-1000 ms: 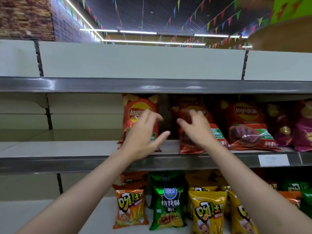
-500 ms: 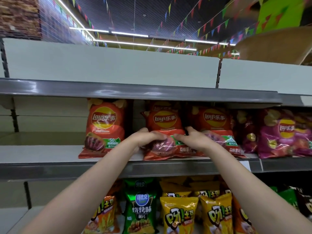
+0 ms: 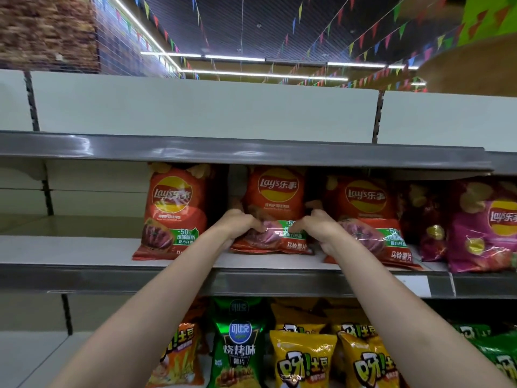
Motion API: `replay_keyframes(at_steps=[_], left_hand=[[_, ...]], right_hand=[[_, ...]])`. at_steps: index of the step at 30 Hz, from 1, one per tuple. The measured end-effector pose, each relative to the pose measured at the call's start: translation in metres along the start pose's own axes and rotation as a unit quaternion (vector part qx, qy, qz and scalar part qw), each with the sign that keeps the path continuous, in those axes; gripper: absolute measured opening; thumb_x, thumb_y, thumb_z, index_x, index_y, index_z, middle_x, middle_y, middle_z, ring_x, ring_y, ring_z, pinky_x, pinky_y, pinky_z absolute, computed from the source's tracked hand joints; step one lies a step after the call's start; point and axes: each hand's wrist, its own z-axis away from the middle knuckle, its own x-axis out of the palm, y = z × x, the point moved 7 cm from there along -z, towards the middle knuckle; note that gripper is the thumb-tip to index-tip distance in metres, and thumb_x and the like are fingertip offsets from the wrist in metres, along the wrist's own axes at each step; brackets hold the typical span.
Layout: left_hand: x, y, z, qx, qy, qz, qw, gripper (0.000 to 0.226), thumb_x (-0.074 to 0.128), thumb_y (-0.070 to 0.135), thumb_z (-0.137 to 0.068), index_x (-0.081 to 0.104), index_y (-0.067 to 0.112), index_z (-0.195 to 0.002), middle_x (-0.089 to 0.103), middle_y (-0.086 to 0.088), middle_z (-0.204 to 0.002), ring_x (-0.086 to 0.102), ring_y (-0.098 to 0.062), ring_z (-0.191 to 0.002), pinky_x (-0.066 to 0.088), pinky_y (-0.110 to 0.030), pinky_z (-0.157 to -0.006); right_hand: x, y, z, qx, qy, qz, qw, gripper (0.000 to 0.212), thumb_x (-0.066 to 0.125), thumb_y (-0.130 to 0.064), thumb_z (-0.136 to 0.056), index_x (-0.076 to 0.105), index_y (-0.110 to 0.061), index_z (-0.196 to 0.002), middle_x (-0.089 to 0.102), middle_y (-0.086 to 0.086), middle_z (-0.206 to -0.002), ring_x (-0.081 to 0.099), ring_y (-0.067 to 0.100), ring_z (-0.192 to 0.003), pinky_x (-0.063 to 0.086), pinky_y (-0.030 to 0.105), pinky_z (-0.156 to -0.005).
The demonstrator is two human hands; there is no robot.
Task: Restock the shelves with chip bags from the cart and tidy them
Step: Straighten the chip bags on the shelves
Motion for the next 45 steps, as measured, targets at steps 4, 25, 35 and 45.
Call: replay_keyframes(at_steps=[4, 25, 35, 45], left_hand=[[0.007, -0.010, -0.008, -0.010, -0.010, 0.028, 1.000, 0.031, 0.070, -0.006, -0.073, 0.058, 0.006, -0.099, 0.067, -0.015, -0.104, 0.064, -0.031, -0.100, 0.052, -0.041, -0.095], [0.006, -0.022, -0.022, 0.007, -0.018, -0.228, 0.973, 0.063, 0.077, 0.031, -0.079, 0.052, 0.009, -0.133, 0.056, -0.008, -0.134, 0.052, -0.025, -0.122, 0.042, -0.029, -0.102], [-0.009, 0.022, 0.017, 0.121, 0.188, -0.177, 0.959, 0.102, 0.078, 0.027, -0.077, 0.009, 0.003, -0.149, 0.015, -0.025, -0.153, 0.016, -0.039, -0.142, 0.022, -0.041, -0.114], [0.061, 0.036, 0.032, 0.135, 0.131, -0.078, 0.979, 0.044, 0.065, 0.026, -0.087, 0.048, 0.011, -0.126, 0.056, -0.009, -0.124, 0.053, -0.028, -0.116, 0.047, -0.039, -0.096]], right_hand=[[0.008, 0.006, -0.010, 0.027, -0.003, -0.032, 0.999, 0.042, 0.064, 0.000, -0.085, 0.039, -0.012, -0.117, 0.055, 0.014, -0.118, 0.056, 0.028, -0.100, 0.051, 0.042, -0.090], [0.013, 0.002, -0.022, -0.011, 0.089, 0.101, 0.991, 0.043, 0.055, -0.007, -0.092, 0.038, -0.001, -0.132, 0.056, 0.016, -0.123, 0.060, 0.029, -0.101, 0.051, 0.032, -0.079], [-0.001, -0.024, 0.007, -0.098, 0.057, 0.162, 0.980, 0.043, 0.058, -0.011, -0.092, 0.044, 0.001, -0.131, 0.054, 0.017, -0.126, 0.054, 0.031, -0.113, 0.047, 0.033, -0.089], [-0.074, -0.018, 0.039, -0.187, 0.079, 0.159, 0.966, 0.050, 0.062, -0.014, -0.090, 0.047, -0.012, -0.138, 0.047, 0.012, -0.142, 0.044, 0.027, -0.130, 0.037, 0.026, -0.098]])
